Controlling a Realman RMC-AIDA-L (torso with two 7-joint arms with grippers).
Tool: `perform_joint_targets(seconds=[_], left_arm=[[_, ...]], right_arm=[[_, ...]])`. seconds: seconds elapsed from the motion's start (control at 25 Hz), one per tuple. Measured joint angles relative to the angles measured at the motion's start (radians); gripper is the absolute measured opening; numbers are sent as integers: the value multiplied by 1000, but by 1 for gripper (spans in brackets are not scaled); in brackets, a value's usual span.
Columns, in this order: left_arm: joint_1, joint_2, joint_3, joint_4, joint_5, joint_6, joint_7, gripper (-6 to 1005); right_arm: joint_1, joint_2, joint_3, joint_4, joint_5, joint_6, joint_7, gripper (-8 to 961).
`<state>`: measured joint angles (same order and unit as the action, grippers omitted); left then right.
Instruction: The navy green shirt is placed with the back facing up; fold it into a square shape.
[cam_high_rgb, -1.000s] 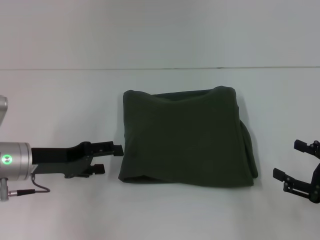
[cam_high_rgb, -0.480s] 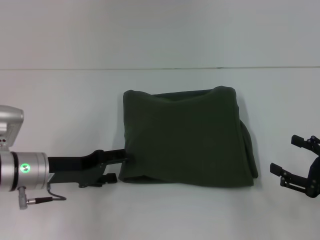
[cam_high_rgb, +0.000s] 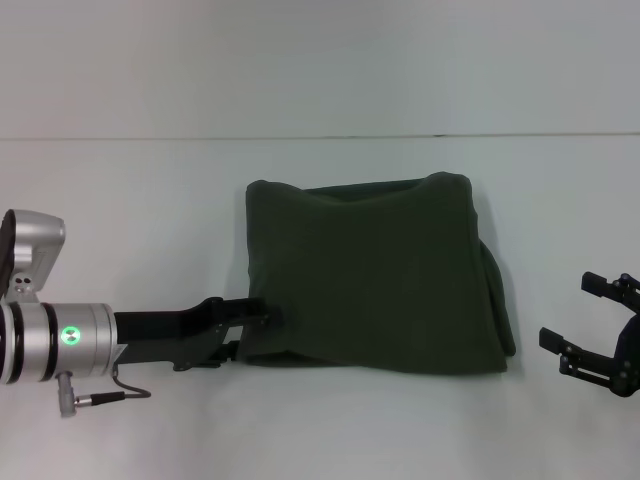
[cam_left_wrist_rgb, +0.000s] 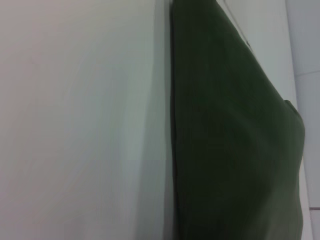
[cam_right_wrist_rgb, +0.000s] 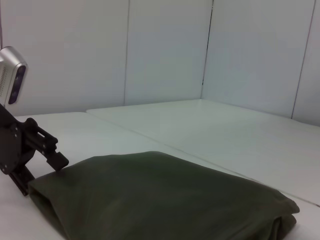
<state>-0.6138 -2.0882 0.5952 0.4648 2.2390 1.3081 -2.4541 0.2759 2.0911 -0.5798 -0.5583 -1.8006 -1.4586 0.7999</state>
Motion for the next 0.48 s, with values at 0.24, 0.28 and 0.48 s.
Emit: perform_joint_targets(seconds=[0.24, 0.28, 0.48], left_arm=[[4, -5, 0, -4, -7, -17, 6, 792], [5, -6, 0, -4, -8, -19, 6, 756], [6, -14, -1, -5, -9, -22, 19, 576]], right_arm=[[-1, 0, 0, 0, 2, 5, 0, 925], [-1, 0, 0, 0, 2, 6, 0, 925], [-1, 0, 0, 0, 1, 7, 1, 924]])
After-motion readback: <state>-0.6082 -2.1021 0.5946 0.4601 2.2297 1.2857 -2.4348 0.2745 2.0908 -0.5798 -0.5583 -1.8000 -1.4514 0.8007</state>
